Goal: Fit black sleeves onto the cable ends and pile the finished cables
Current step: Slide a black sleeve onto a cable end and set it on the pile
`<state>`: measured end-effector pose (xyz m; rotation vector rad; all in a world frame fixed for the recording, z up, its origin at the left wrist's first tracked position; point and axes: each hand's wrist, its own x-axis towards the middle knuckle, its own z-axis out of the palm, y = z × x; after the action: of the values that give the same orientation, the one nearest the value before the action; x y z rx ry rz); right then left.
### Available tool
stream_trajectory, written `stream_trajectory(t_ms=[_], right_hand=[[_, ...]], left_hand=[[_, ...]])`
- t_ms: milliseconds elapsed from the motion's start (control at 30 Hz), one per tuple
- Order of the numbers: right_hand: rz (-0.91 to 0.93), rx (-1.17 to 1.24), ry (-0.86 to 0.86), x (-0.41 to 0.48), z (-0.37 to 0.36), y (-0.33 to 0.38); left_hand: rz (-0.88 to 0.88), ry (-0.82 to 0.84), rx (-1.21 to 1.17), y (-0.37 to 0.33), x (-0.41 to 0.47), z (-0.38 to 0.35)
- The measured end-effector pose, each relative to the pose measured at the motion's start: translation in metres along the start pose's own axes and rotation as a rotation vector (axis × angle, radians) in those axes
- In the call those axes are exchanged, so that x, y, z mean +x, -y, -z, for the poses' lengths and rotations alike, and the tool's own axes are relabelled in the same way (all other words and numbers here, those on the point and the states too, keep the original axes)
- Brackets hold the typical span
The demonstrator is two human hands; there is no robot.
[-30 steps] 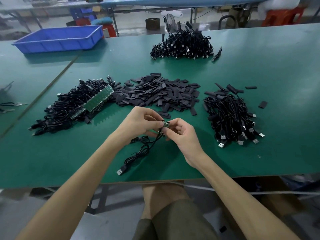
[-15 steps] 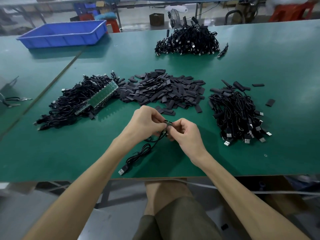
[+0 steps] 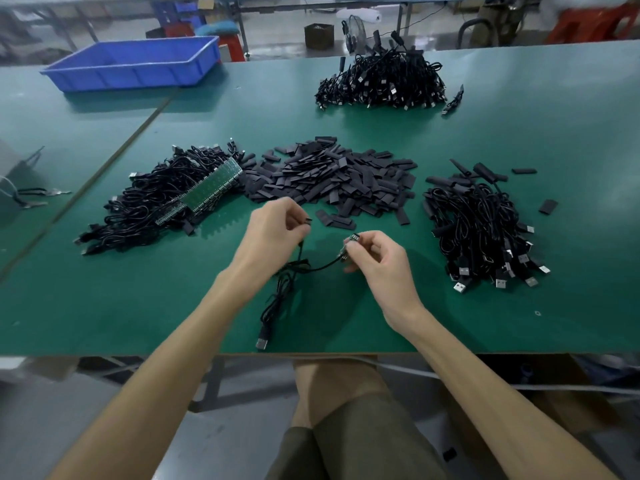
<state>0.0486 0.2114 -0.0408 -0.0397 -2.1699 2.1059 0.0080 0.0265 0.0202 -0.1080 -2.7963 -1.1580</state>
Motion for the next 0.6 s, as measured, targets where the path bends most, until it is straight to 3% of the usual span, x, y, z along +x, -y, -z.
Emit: stream_trajectory(t_ms=[133, 267, 433, 600], right_hand=[[-0.026, 0.259, 0.000, 0.001, 0.001, 0.005], [-0.045, 0.337, -0.038, 0.001, 0.002, 0.008], [-0.061, 0.545, -0.130, 0.002, 0.007, 0.011], [-0.028, 0.517, -0.049, 0.000, 0.004, 0.012]], left_hand=[[0.065, -0.062, 0.133, 0.027, 0.011, 0.021], [0.103, -0.079, 0.292, 0.045, 0.012, 0.020], [0.140, -0.066, 0.230, 0.043, 0.012, 0.012], [-0.021, -0.121, 0.373, 0.040, 0.006, 0.009]])
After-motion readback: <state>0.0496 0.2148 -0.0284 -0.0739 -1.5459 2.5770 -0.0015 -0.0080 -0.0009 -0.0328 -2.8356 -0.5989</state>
